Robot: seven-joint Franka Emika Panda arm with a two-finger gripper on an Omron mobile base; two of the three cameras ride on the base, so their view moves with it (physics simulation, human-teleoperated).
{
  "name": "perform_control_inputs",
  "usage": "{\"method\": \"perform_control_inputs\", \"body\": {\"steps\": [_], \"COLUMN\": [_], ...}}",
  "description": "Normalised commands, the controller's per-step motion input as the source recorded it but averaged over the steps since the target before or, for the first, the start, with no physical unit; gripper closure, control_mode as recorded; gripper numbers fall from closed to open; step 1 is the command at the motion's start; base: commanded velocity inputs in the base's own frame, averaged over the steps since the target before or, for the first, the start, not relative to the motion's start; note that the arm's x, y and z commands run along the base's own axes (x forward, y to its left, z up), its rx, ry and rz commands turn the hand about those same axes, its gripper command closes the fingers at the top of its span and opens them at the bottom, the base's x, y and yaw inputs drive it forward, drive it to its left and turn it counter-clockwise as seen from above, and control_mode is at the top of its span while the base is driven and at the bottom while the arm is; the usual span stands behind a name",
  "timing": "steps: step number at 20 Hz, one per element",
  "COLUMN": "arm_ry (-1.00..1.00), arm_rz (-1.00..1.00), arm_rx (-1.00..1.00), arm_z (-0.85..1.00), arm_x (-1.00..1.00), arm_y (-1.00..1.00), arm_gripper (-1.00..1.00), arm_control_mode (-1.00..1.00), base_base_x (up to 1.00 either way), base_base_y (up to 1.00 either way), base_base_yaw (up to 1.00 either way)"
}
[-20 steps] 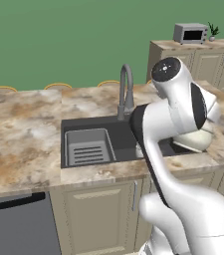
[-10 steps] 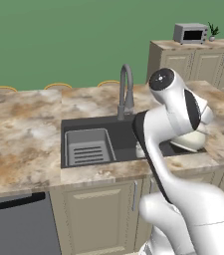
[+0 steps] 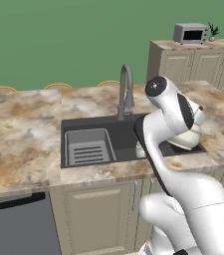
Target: Open the cabinet, pick the kettle from the cabinet, and place it in the sink.
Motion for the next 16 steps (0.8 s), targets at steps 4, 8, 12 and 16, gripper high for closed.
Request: {"method": "perform_control_inputs", "body": {"steps": [4,8,12,16], "arm_ry": [0.00,0.00,0.01,0.04], "arm_rz": [-0.07,-0.03,0.00,0.00], "arm_rx": [0.00,0.00,0.00,0.00], "arm_z": [-0.23,-0.20,-0.20,-0.27], "arm_x": [0.44,0.45,0.35,0.28], "arm_y": [-0.21,-0.26,-0.27,-0.15], "arm_gripper": [1.00,1.00,1.00,1.00], "arm_control_mode": [-1.00,-1.00,-1.00,-1.00], "base_base_x": [0.00,0.00,0.00,0.00], "base_base_y": [0.00,0.00,0.00,0.00], "base_base_yaw": [0.00,0.00,0.00,0.00]}}
